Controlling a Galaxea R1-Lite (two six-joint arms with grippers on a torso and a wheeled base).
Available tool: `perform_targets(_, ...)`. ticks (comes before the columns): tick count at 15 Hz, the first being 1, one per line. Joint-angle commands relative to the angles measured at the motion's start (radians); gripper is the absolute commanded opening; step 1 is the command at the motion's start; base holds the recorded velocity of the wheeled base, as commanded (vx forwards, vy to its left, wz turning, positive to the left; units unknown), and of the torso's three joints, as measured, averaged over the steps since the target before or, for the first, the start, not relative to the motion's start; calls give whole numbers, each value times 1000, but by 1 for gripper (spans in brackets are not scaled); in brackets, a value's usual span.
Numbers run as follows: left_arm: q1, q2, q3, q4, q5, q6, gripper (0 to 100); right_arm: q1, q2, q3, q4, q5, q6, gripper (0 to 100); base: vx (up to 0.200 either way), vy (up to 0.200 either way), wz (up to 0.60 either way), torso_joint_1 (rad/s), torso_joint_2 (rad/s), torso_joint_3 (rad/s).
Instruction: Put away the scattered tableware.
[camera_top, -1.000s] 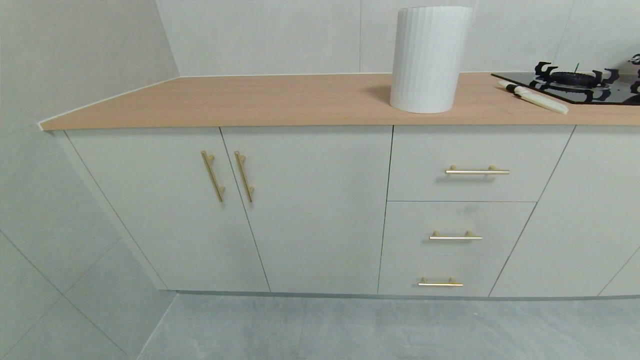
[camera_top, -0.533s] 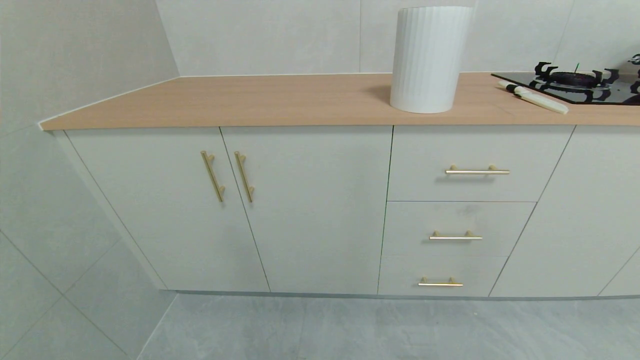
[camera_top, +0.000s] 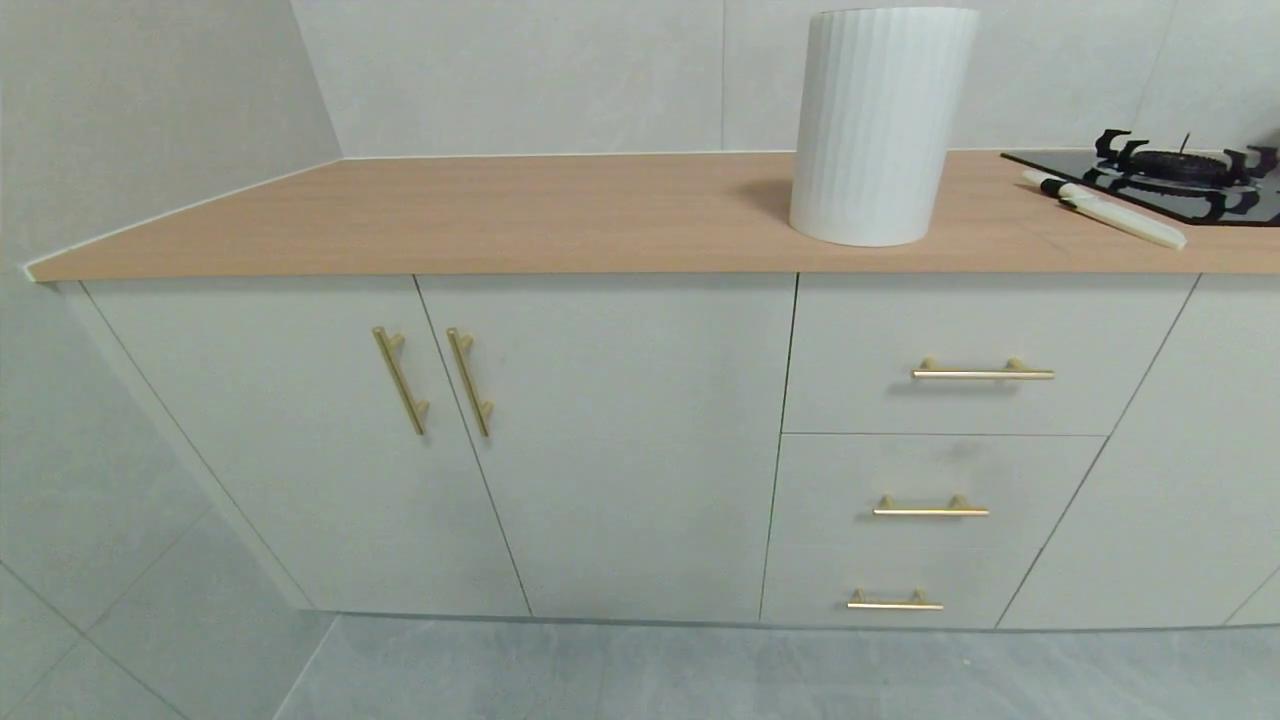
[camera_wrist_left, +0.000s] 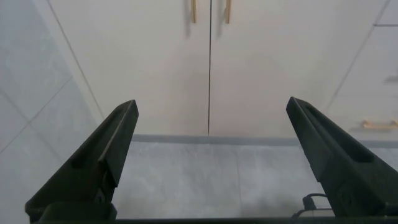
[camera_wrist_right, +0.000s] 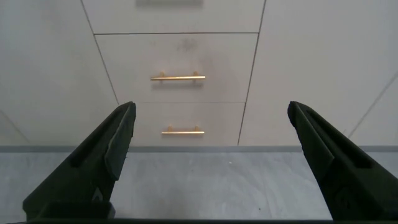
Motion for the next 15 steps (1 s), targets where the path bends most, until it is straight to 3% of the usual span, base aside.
perform_targets(1,1,0,0,0,0,0,100,0,3,0,0,0,1,100,200,0,0,2,2,2)
perform_targets(11,1,0,0,0,0,-2,100,0,1,0,0,0,-1,100,200,0,0,3,1,4)
perform_targets(15,1,0,0,0,0,-2,100,0,3,0,0,0,1,100,0,0,0,0,0,0)
